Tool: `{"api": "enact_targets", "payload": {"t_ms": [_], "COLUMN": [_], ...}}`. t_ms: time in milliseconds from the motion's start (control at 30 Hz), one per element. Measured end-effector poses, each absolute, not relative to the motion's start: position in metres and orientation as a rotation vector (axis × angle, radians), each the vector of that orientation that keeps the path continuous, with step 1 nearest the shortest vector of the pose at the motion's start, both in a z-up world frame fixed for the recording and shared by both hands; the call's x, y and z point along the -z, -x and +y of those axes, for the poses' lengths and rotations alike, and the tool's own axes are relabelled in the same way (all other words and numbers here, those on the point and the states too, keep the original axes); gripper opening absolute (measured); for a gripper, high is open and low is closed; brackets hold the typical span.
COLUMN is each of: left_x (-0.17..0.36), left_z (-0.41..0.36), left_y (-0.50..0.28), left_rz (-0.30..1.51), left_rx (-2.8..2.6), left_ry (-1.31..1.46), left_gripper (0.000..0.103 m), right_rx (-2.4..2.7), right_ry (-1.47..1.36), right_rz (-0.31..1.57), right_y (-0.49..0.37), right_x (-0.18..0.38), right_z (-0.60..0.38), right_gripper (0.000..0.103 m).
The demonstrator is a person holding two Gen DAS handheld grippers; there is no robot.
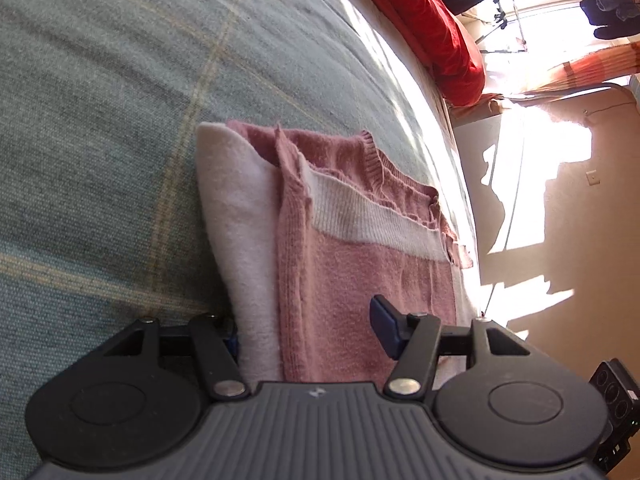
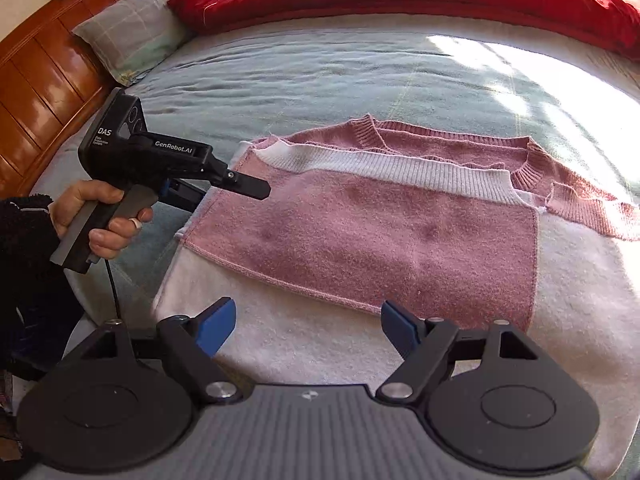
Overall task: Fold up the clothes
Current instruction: 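Close the left gripper on the white side edge, then lift the held white side edge up with the left gripper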
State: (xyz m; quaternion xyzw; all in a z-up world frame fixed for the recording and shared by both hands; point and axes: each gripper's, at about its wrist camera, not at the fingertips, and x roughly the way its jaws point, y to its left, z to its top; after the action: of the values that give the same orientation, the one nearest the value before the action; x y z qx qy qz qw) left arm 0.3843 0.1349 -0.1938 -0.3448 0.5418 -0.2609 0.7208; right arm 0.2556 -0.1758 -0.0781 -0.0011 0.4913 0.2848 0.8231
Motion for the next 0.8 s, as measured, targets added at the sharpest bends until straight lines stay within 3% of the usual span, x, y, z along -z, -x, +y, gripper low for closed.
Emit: {"api": "enact_targets", "payload": {"t_ms": [200,267,800], "left_x": [0.189,0.190,0.161], "left_z": [0.134,0.139,0.113], "left_y": [-0.372,-0.367,-0.366], "left_rz": [1.218,1.233,1.264], "left_rx": [0.572,0.546,0.445], "left_ry": [0.678,0.660,0.446], "left_gripper": [0.052,0.030,0.020], "right_rx": [-0.590,-0.586,-0.538], "right_ry": [-0.011,-0.016,0.007], "right_rz": [1.043,1.051,1.018], "right_y": [-0.255,-0.256,-0.251], "right_x": [0.078,0.081,0.076], "right_z": [-0.184,-0.185,-0.194], "right_gripper": [0.083,0.083,0.083]}}
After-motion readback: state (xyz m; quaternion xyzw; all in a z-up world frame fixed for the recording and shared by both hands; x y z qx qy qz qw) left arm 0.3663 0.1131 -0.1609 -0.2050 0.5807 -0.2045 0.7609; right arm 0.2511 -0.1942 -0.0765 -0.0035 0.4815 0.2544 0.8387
